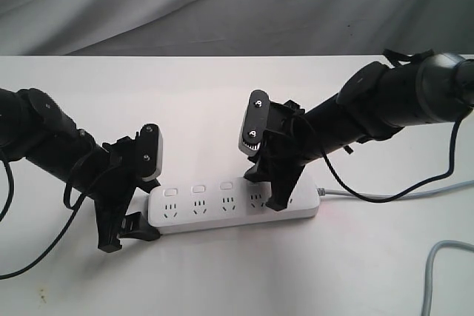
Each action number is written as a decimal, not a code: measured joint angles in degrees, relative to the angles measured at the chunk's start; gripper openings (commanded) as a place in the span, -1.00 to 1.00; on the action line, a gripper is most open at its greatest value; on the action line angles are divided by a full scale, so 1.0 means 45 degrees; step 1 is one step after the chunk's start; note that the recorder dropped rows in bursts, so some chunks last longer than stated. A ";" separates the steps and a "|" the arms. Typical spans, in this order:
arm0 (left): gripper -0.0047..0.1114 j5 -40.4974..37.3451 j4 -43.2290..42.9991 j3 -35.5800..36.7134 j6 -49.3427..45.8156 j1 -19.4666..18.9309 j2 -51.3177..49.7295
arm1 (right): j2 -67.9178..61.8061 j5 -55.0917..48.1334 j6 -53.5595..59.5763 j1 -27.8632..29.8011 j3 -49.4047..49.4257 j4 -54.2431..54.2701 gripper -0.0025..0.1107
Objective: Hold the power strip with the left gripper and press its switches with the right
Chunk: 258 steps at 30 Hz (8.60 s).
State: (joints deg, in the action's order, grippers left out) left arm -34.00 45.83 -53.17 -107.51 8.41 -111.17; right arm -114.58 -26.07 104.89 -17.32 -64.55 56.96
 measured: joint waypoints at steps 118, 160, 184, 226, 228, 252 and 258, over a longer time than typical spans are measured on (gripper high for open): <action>-0.12 -0.0026 0.0025 0.0000 0.0000 0.0000 0.0000 | 0.0637 0.0685 0.0299 0.0955 0.1397 0.0614 -0.40; -0.12 -0.0026 0.0048 0.0000 0.0000 0.0000 -0.0011 | 0.4010 0.1030 0.0175 0.1417 0.1896 0.0623 -0.40; -0.12 -0.0026 0.0048 0.0000 0.0000 0.0000 -0.0011 | 1.5148 0.2356 -0.1262 0.1417 0.8051 0.2263 -0.96; -0.12 -0.0026 0.0048 0.0000 0.0000 0.0000 -0.0011 | 2.4110 0.4194 -0.6550 0.6131 1.1737 -0.0097 -0.96; -0.12 -0.0026 0.0048 0.0000 0.0000 0.0000 -0.0011 | 2.4110 0.3961 -1.0755 0.6131 1.1760 -0.3941 -0.96; -0.12 -0.0026 0.0048 0.0000 0.0000 0.0000 -0.0011 | 2.4087 0.4823 -1.9066 0.6131 1.4298 -1.1045 -0.96; -0.12 -0.0026 0.0048 0.0000 0.0000 0.0000 -0.0011 | 2.4087 0.4816 -1.9098 0.6131 1.4298 -1.1045 -0.96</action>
State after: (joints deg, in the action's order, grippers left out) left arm -34.11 46.05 -53.17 -107.51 8.41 -111.22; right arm -6.19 -4.40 18.95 10.27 -0.21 7.26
